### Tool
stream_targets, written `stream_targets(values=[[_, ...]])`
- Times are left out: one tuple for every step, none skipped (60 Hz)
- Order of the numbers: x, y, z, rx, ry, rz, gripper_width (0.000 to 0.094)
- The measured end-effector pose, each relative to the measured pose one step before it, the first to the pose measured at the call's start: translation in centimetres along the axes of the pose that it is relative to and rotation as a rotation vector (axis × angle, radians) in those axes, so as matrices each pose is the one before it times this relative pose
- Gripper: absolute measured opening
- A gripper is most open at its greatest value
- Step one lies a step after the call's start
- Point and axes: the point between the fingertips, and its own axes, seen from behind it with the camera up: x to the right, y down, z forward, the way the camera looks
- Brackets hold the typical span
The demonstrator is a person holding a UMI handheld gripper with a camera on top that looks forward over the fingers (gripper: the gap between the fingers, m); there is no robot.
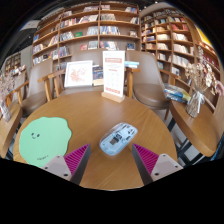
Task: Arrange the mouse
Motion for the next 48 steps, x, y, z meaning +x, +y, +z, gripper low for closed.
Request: stream_targets(values=[[-0.058,0.009,0.298,-0.00675,-0.00178,0.0010,0.0854],[-0.131,-0.194,0.200,0.00320,-0.00661,0.0033,0.0854],[-0.118,-0.265,0.272,0.00414,-0.00582,0.0043,0.0852],[0.095,-0.144,0.245,-0.00046,0.00247,0.0022,0.0854],[0.161,-0.140,0.235,-0.00055,0.00572,-0.0020,0.0852],[0.005,-0.121,0.234,-0.00163,0.00044,-0.0022,0.0858],[-0.066,-0.176,0.243,-0.00017,-0.00045,-0.0009,0.0856],[-0.086,-0.140,0.261,-0.00163,-0.00240,0.0009,0.0855],[-0.073,-0.294,0.232,-0.00228,-0.00266,0.0021,0.0852],[-0.097,-0.168,0.294,-0.00134,-0.00133,0.0000,0.0853],[-0.064,-0.168,0.319,-0.00169,-0.00089,-0.0019,0.0853],[0.032,-0.266,0.203,-0.00115,-0.00087,-0.0045,0.0853],[-0.100,-0.203,0.284,-0.00085,-0.00185,-0.0038,0.0850],[-0.111,-0.182,0.272,-0.00104,-0.00259,-0.0018,0.0846],[-0.121,-0.225,0.257,-0.00029,-0.00295,-0.0004,0.0846],[-0.099,-0.206,0.251,-0.00086,-0.00292,-0.0005,0.0844],[-0.059,-0.189,0.221,-0.00116,-0.00215,-0.0023,0.0846],[-0.087,-0.162,0.243,-0.00189,-0.00232,-0.0034,0.0845],[-0.047,-0.134,0.249,-0.00145,-0.00213,-0.0035,0.0843],[-0.113,-0.139,0.199,-0.00112,-0.00347,-0.0019,0.0843],[-0.114,-0.152,0.177,-0.00138,-0.00390,-0.0012,0.0842],[-0.098,-0.167,0.190,-0.00066,-0.00366,-0.0024,0.0842],[-0.070,-0.112,0.167,-0.00156,-0.00299,-0.0044,0.0841],[-0.095,-0.118,0.166,-0.00110,-0.00328,-0.0046,0.0840],[-0.082,-0.111,0.107,-0.00109,-0.00362,-0.0018,0.0838],[-0.148,-0.079,0.082,-0.00134,-0.00163,0.0009,0.0837],[0.009,-0.064,0.061,-0.00095,-0.00050,0.0002,0.0832],[0.023,-0.034,0.077,-0.00037,0.00021,-0.0011,0.0833],[-0.002,-0.040,0.054,0.00008,0.00019,-0.0015,0.0827],[0.002,-0.037,0.019,0.00074,-0.00013,-0.0010,0.0828],[-0.003,-0.034,0.027,0.00125,-0.00035,0.0001,0.0821],[-0.017,-0.015,0.021,0.00183,-0.00086,0.0002,0.0808],[0.052,-0.017,0.022,0.00228,0.00004,0.0004,0.0792],[0.028,-0.024,0.027,0.00210,0.00175,-0.0008,0.0762],[0.041,-0.048,0.042,0.00261,0.00112,-0.0015,0.0721],[-0.013,-0.040,0.034,0.00234,-0.00059,-0.0015,0.0671],[0.031,-0.018,0.048,0.00218,0.00000,-0.0016,0.0604],[0.032,-0.100,0.038,0.00266,0.00000,-0.0029,0.0459],[-0.094,-0.061,0.032,0.00186,-0.00381,0.0068,0.0454],[0.017,0.085,-0.013,-0.00418,0.00158,0.0054,0.0454],[0.018,0.034,-0.019,-0.00509,0.00218,0.0006,0.0443],[0.054,0.044,-0.069,-0.00742,0.00450,-0.0046,0.0438],[0.071,0.033,-0.127,-0.00803,0.00680,-0.0046,0.0435],[0.068,-0.068,-0.198,-0.00485,0.00731,-0.0034,0.0432],[-0.007,-0.201,-0.251,0.00095,0.00550,-0.0004,0.0423],[-0.141,-0.404,-0.364,0.00912,0.00095,0.0018,0.0419],[-0.231,-0.512,-0.427,0.01273,-0.00237,0.0020,0.0414],[-0.295,-0.535,-0.519,0.01284,-0.00363,0.0003,0.0413]])
